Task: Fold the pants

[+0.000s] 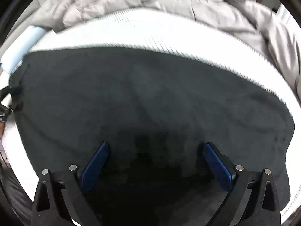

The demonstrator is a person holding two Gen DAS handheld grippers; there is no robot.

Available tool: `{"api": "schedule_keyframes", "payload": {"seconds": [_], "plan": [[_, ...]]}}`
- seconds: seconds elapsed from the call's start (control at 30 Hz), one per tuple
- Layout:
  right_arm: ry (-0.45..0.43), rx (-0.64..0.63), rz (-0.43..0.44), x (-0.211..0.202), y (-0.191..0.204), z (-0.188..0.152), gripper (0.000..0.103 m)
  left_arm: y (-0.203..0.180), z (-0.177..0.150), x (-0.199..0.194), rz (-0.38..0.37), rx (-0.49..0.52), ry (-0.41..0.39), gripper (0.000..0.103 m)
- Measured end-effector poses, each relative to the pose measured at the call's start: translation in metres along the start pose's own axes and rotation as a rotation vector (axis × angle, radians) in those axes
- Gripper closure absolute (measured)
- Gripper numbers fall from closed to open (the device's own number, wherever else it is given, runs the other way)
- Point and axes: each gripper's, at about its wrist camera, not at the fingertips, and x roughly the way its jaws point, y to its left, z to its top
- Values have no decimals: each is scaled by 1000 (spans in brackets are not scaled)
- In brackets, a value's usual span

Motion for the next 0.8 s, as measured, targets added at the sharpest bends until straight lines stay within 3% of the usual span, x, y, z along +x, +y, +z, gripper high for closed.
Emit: {"api": "schedule_keyframes", "payload": {"seconds": [0.1, 0.2, 0.3, 0.37, 0.43, 0.5, 0.6, 0.67, 0.73, 0.8], "plan": [[-69, -55, 59, -1, 50, 17, 0, -17, 25, 22, 10, -3, 42, 1], [-52, -173, 55, 27, 111, 40, 1, -23, 39, 50, 92, -2, 76, 1], [-38, -278, 52, 51, 138, 60, 1, -19, 43, 58, 78, -27, 61, 1], [-30, -249, 77, 55, 127, 69, 1, -12, 40, 54, 68, -20, 51, 1], [-27, -157, -15, 59, 98, 73, 1, 2, 33, 50, 120, -23, 41, 0], [-19, -46, -134, 63, 60, 73, 1, 14, 29, 44, 120, -53, 24, 1], [-11, 164, -162, 59, 12, 67, 0, 19, 34, 32, 98, -76, -19, 1], [-20, 170, -178, 52, 11, 64, 1, 11, 48, 29, 75, -81, -43, 1], [-53, 124, -196, 41, 34, 64, 1, -2, 65, 37, 30, -98, -48, 1], [-83, 79, -138, 37, 33, 62, 1, -8, 80, 53, 22, -116, -40, 3]]}}
